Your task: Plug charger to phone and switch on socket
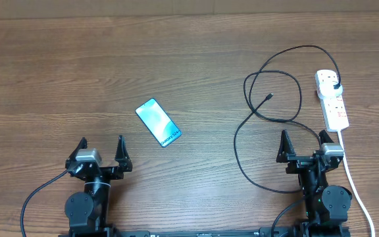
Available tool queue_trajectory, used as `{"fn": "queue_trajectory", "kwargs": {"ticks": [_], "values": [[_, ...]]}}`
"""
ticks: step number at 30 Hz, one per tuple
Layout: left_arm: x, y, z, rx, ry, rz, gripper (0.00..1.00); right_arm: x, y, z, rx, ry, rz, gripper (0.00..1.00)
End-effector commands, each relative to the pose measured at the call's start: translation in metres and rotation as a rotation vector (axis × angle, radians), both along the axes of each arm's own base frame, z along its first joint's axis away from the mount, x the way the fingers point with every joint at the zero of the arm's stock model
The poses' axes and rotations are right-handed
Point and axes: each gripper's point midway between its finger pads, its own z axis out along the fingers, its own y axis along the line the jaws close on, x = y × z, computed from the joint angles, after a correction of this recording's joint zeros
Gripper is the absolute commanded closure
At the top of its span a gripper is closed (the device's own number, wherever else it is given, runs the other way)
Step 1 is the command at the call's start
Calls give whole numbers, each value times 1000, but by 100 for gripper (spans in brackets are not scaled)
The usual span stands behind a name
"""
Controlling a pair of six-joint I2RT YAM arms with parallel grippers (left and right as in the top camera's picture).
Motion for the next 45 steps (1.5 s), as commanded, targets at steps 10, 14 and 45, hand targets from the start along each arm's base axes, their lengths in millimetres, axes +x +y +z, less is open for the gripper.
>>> {"fn": "queue_trajectory", "kwargs": {"ticks": [10, 14, 45], "values": [[-10, -7, 58, -67, -55, -35, 0, 0, 0, -1, -7, -8, -1, 0], [-5, -8, 75, -80, -24, -40, 0, 0, 0, -1, -7, -8, -1, 0], [86, -162, 84, 182, 867, -454, 0, 0, 0, -1, -7, -8, -1, 0]]}}
